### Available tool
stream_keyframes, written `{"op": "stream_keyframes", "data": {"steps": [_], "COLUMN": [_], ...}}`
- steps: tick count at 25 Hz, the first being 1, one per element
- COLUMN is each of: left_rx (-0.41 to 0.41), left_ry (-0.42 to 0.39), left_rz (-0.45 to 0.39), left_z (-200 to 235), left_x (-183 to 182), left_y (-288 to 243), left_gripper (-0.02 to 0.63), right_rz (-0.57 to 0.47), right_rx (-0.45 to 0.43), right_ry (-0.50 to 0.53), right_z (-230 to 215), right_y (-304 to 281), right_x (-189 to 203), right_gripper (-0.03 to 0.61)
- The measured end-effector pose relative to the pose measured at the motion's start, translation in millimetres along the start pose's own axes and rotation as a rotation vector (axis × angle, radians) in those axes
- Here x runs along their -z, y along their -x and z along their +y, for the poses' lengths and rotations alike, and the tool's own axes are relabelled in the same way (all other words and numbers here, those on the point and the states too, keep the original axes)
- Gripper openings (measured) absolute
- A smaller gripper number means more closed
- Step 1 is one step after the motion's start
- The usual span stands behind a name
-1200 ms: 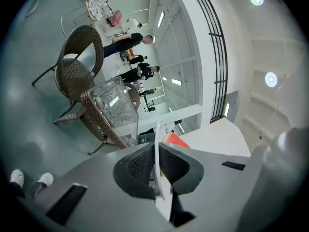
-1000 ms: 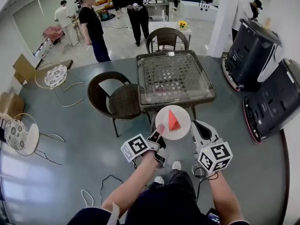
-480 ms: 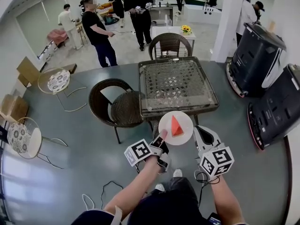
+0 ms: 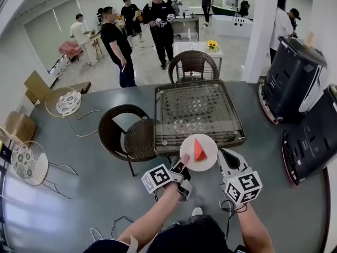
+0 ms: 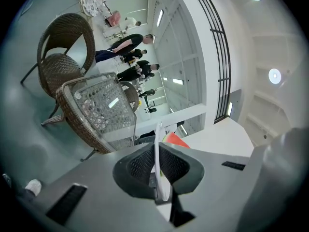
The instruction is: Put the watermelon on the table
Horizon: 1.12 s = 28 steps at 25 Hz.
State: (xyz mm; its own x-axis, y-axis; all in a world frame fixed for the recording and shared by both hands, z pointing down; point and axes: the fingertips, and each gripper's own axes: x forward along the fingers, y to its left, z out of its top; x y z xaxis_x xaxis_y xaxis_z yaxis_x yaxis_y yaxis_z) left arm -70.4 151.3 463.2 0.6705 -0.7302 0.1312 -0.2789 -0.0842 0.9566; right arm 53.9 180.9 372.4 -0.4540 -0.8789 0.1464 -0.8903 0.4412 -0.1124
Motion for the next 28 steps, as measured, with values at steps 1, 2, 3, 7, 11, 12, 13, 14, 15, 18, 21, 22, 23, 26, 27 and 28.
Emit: {"op": "stream_keyframes", "data": {"steps": [1, 2, 3, 7, 11, 12, 13, 14, 15, 18, 21, 22, 23, 26, 27, 28], "left_rx": [-0.002, -0.003, -0.005, -0.006, -0.017, -0.021, -0.024, -0.027, -0.029, -0.03, -0.026, -0.025, -0.024, -0.021, -0.021, -0.02], "left_ry": [0.001, 0.001, -0.001, -0.006, -0.012, -0.013, -0.013, -0.013, -0.012, -0.002, 0.007, 0.009, 0.011, 0.019, 0.023, 0.029], "left_rz": [-0.003, -0.007, -0.011, -0.025, -0.035, -0.036, -0.035, -0.035, -0.035, -0.036, -0.031, -0.028, -0.026, -0.019, -0.017, -0.013], "left_z": [-2.5, -4.8, -7.0, -12.7, -12.0, -11.2, -10.1, -8.4, -6.2, 0.3, 7.2, 10.4, 14.4, 27.5, 30.8, 33.4], "left_x": [-1.2, -2.3, -3.3, -8.5, -15.1, -16.8, -18.7, -21.0, -23.5, -32.9, -44.6, -49.7, -55.4, -74.8, -82.0, -89.1], "left_y": [-6.6, -12.6, -18.2, -36.9, -52.0, -56.0, -60.0, -64.2, -68.5, -84.3, -102.9, -109.7, -116.8, -139.1, -146.9, -154.4], "left_gripper": [0.018, 0.018, 0.018, 0.018, 0.018, 0.018, 0.018, 0.018, 0.018, 0.018, 0.018, 0.018, 0.018, 0.018, 0.018, 0.018], "right_rz": [-0.001, -0.002, -0.002, -0.004, -0.011, -0.012, -0.011, -0.008, -0.004, 0.01, 0.02, 0.023, 0.027, 0.04, 0.046, 0.054], "right_rx": [-0.005, -0.011, -0.017, -0.037, -0.049, -0.052, -0.055, -0.058, -0.061, -0.063, -0.057, -0.055, -0.053, -0.045, -0.042, -0.037], "right_ry": [-0.001, -0.002, -0.002, -0.003, -0.014, -0.017, -0.019, -0.02, -0.021, -0.02, -0.016, -0.015, -0.013, -0.011, -0.011, -0.012], "right_z": [-6.0, -11.6, -16.9, -36.4, -53.0, -56.4, -59.3, -62.0, -64.6, -74.8, -86.2, -89.9, -93.4, -104.0, -107.8, -111.6], "right_y": [-2.8, -5.4, -7.9, -19.8, -33.8, -37.3, -41.1, -45.2, -49.7, -64.9, -83.5, -91.3, -99.6, -126.4, -135.7, -145.1], "right_x": [-2.8, -5.2, -7.1, -12.7, -15.5, -15.5, -15.2, -14.3, -13.1, -10.0, -8.4, -8.1, -7.7, -5.5, -5.1, -4.9], "right_gripper": [0.0, 0.0, 0.0, 0.0, 0.0, 0.0, 0.0, 0.0, 0.0, 0.0, 0.0, 0.0, 0.0, 0.0, 0.0, 0.0]}}
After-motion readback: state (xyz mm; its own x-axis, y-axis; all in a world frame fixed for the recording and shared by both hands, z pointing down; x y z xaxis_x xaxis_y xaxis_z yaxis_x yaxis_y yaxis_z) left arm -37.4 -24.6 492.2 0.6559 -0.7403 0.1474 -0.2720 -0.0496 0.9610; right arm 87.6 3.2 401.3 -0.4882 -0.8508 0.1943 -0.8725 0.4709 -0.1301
